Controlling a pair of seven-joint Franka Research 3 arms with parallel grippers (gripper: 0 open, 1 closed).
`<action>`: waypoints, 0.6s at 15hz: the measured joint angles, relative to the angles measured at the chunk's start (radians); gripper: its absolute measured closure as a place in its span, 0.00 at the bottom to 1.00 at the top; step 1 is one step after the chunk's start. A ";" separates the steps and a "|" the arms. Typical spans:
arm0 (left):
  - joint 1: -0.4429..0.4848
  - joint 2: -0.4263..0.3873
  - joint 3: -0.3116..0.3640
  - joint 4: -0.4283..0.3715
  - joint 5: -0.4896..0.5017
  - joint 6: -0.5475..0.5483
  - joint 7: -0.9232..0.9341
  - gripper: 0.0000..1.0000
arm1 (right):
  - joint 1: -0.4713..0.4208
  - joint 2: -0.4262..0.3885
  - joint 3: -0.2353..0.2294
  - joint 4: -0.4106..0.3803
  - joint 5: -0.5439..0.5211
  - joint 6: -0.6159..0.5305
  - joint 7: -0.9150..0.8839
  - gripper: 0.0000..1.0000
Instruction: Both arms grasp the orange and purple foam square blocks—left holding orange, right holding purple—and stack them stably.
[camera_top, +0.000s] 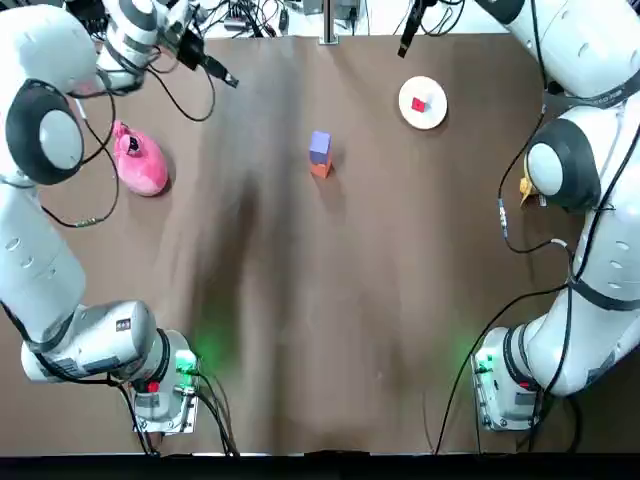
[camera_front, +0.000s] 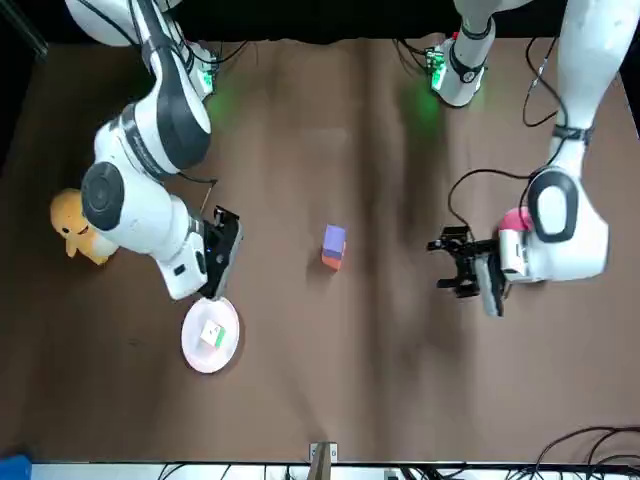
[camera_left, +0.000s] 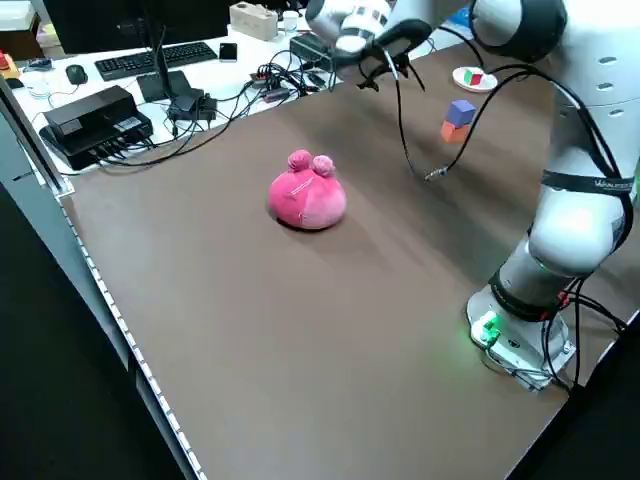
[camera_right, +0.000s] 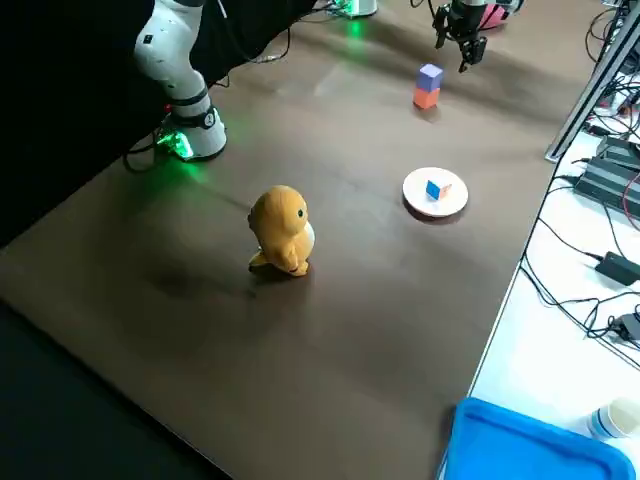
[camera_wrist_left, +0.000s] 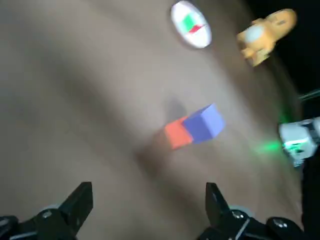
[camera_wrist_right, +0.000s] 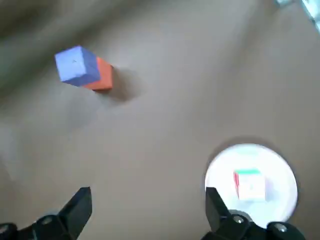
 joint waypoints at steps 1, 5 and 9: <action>0.011 -0.036 0.002 -0.003 0.063 -0.002 -0.086 0.00 | -0.001 -0.016 -0.021 0.001 -0.022 -0.026 0.036 0.00; 0.033 -0.167 0.003 -0.021 0.350 -0.008 -0.459 0.00 | -0.011 -0.090 -0.150 0.003 -0.067 -0.139 0.108 0.00; 0.024 -0.274 -0.011 -0.008 0.623 -0.087 -0.659 0.00 | -0.073 -0.152 -0.194 0.014 -0.099 -0.173 0.169 0.00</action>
